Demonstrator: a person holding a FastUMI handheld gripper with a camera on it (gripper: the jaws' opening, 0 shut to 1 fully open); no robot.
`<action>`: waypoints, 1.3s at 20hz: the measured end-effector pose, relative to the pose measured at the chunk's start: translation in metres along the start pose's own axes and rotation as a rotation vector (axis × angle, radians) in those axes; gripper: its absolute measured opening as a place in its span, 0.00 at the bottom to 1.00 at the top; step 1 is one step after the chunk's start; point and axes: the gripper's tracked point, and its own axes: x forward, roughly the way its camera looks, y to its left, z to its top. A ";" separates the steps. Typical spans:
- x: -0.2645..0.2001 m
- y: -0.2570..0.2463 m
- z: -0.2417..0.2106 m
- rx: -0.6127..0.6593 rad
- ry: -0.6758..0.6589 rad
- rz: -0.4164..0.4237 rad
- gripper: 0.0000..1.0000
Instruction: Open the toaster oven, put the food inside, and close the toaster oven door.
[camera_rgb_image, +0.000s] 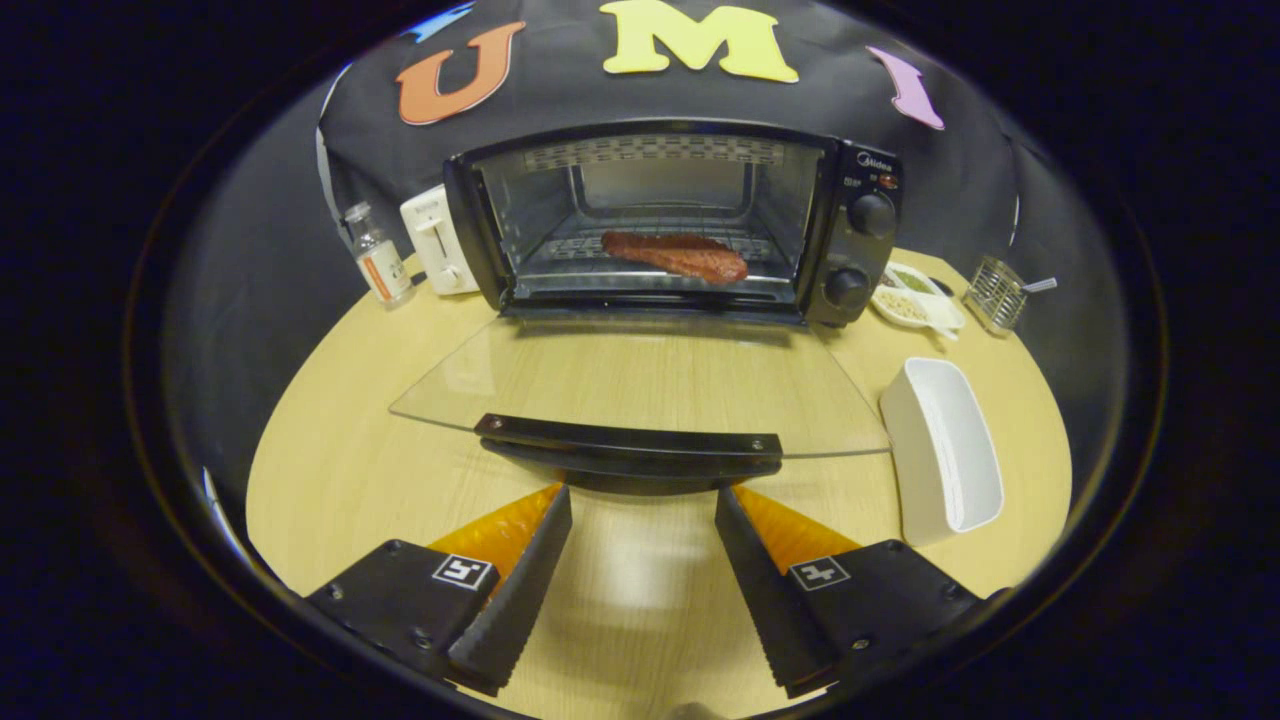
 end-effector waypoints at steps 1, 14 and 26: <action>-0.005 0.000 0.006 -0.002 -0.005 0.002 0.93; -0.035 0.001 0.118 0.009 -0.156 -0.001 0.93; -0.029 -0.011 0.186 -0.008 -0.254 -0.016 0.93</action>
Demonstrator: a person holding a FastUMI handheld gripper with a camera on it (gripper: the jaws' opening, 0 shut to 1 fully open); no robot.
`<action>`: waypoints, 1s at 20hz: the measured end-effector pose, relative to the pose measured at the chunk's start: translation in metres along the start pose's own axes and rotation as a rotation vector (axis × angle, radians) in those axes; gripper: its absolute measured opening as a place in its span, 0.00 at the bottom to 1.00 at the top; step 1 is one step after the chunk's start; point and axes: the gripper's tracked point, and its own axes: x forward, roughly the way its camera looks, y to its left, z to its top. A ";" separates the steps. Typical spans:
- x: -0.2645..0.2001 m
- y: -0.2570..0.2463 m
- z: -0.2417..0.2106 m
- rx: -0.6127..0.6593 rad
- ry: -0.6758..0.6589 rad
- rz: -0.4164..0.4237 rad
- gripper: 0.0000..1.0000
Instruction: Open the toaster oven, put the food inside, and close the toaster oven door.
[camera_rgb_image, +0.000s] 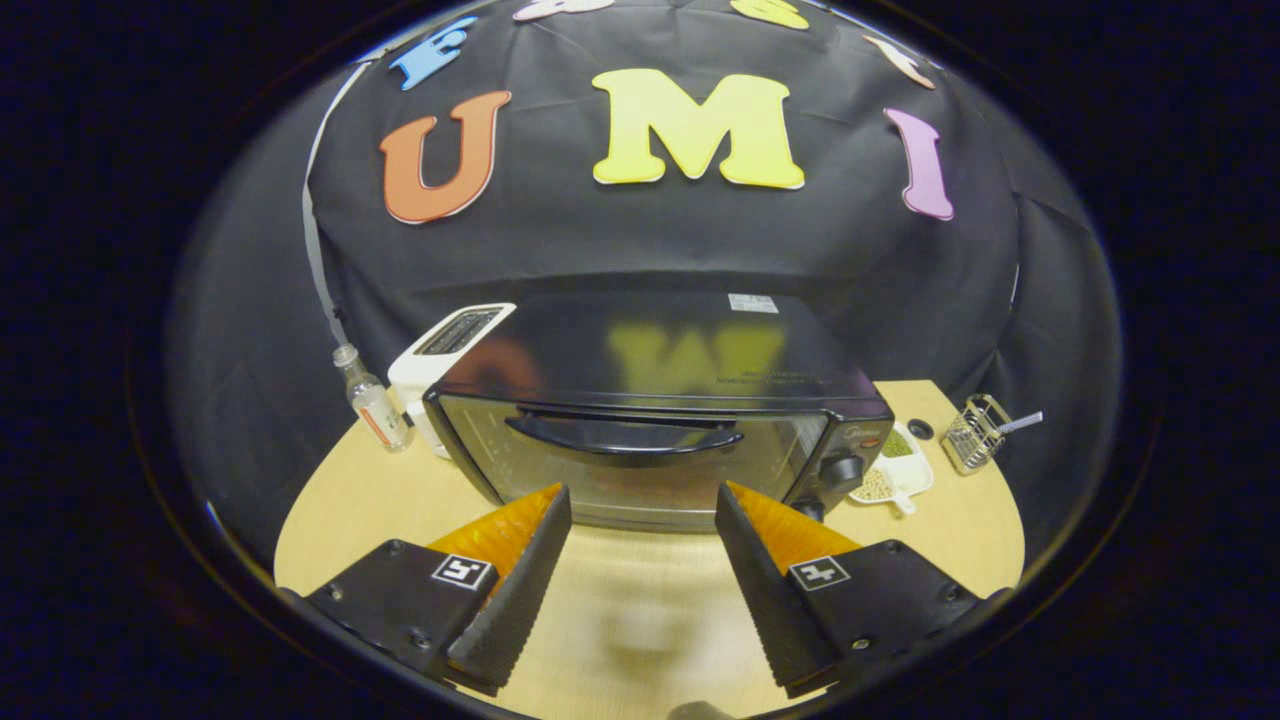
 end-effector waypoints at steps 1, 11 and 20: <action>-0.004 -0.002 0.003 0.003 -0.005 0.000 0.93; -0.138 -0.042 0.093 0.004 -0.253 0.000 0.93; -0.299 -0.132 0.165 0.029 -0.536 -0.109 1.00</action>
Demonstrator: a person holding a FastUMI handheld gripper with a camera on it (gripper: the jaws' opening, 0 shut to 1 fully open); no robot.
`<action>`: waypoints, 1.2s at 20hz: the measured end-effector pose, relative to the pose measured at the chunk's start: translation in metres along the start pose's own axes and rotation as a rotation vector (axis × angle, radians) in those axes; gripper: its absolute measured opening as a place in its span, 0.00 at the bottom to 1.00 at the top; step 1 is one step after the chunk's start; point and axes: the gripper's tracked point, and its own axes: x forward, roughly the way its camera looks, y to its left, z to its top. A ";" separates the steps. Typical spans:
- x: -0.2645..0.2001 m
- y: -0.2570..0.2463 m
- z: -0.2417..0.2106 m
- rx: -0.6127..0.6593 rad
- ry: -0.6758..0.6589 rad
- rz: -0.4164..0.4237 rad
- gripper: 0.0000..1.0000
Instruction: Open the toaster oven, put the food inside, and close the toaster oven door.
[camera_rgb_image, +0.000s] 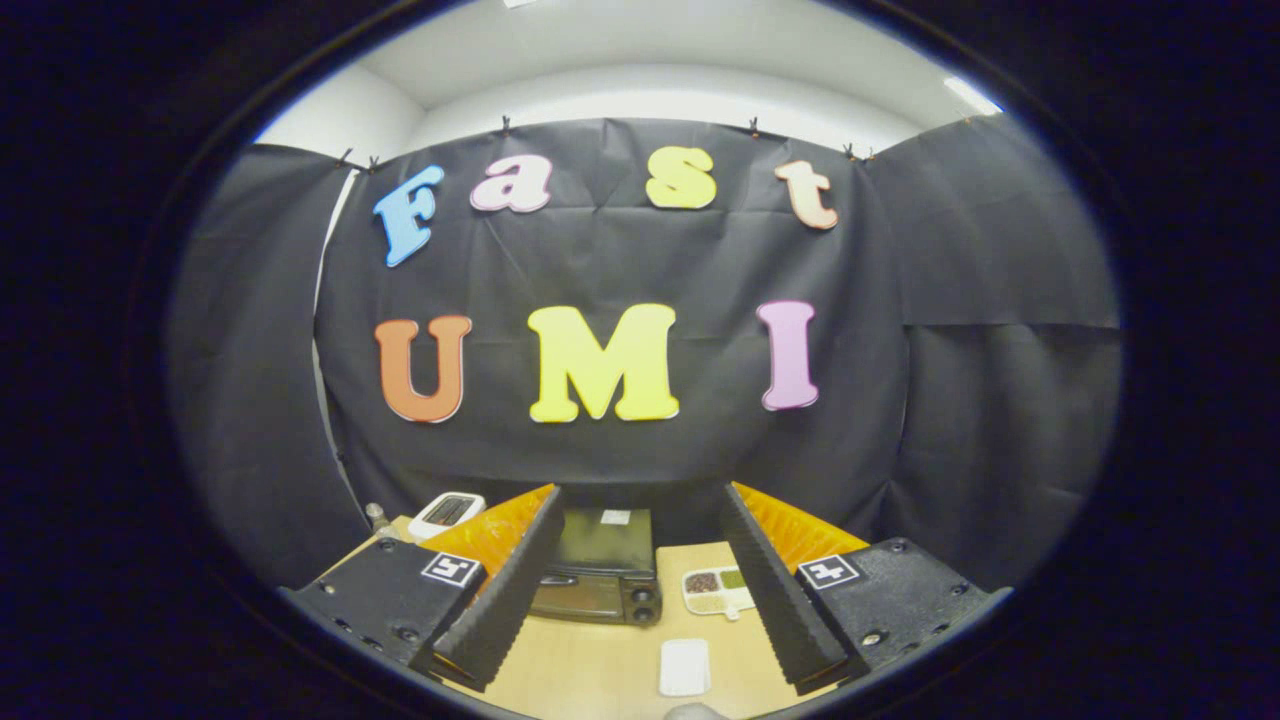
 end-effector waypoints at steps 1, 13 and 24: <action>-0.007 -0.012 0.009 -0.001 -0.021 -0.011 1.00; -0.044 -0.080 0.027 -0.002 -0.065 -0.003 1.00; -0.043 -0.097 0.011 0.005 -0.008 -0.006 1.00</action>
